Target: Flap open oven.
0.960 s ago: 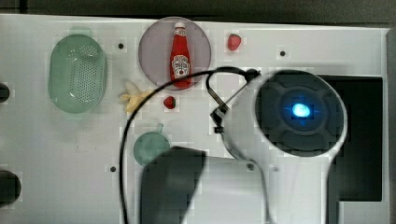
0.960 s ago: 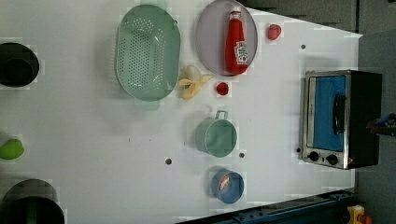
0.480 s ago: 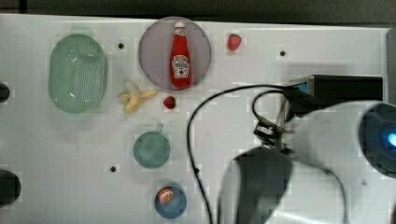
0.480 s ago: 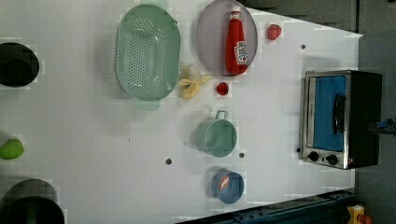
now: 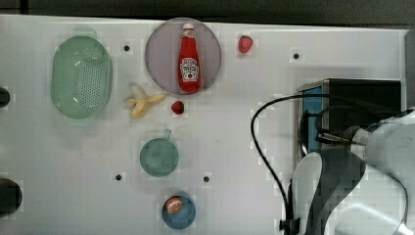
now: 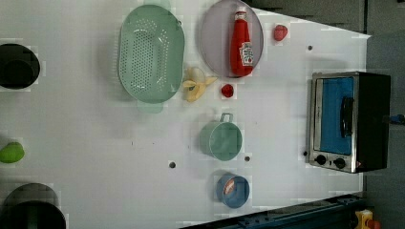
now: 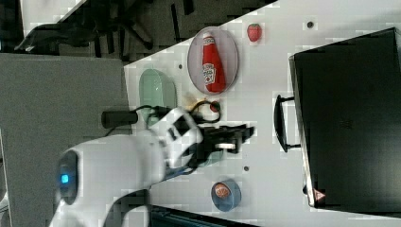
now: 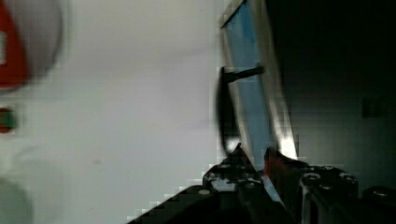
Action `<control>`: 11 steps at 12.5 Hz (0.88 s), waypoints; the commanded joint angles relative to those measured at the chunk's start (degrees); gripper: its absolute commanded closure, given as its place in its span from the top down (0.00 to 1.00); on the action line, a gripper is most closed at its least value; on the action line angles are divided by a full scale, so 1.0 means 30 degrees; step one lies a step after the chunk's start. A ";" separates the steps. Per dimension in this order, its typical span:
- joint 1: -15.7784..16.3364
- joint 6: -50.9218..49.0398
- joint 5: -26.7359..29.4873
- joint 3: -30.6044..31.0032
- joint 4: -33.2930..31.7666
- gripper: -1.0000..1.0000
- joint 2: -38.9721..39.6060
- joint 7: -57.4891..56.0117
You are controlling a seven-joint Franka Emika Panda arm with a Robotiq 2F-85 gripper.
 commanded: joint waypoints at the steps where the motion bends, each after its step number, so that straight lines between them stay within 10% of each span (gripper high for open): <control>1: -0.0122 0.0961 -0.0063 -0.0142 -0.0423 0.18 0.1538 -0.3104; 11: -0.0149 0.6154 0.0012 -0.0044 -0.2805 0.18 0.3702 -0.3069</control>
